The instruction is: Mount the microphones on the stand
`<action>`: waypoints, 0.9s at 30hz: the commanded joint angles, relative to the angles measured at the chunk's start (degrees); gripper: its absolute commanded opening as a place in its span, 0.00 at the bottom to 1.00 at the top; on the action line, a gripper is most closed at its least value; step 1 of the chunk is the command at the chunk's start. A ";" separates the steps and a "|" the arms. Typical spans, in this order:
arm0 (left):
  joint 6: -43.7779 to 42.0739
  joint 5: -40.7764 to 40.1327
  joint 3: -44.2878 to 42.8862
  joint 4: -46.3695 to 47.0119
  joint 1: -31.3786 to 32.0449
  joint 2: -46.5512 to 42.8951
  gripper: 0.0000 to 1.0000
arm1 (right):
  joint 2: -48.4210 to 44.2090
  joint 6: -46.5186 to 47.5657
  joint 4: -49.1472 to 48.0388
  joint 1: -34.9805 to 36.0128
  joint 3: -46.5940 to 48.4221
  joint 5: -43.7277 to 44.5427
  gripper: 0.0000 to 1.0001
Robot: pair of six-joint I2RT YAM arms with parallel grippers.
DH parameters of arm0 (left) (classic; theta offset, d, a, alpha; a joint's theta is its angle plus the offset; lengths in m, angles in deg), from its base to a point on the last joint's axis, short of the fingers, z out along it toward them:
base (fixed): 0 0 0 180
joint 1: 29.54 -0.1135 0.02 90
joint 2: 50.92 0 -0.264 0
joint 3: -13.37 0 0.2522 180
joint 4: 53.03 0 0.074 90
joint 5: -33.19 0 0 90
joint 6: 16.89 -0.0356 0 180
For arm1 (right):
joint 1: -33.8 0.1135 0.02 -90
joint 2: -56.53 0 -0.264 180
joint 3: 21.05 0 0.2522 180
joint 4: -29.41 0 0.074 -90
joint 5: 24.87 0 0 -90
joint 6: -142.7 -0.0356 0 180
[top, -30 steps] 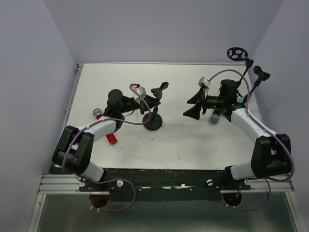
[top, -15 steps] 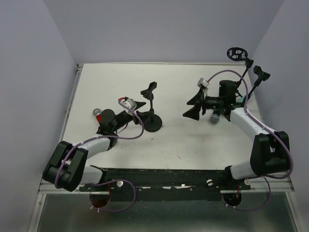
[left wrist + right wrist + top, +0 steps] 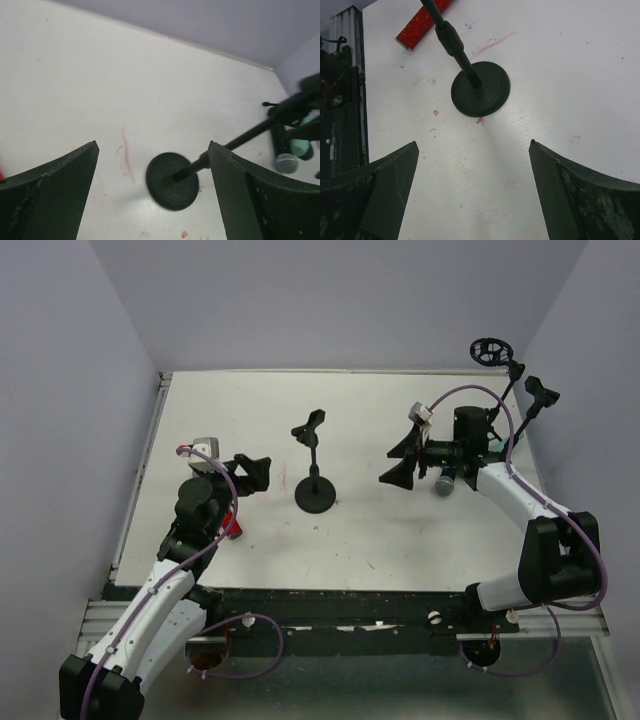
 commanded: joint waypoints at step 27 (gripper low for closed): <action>27.78 -26.20 -20.73 -47.73 -8.97 41.59 0.79 | -0.36 3.09 3.62 -0.10 2.77 -0.19 1.00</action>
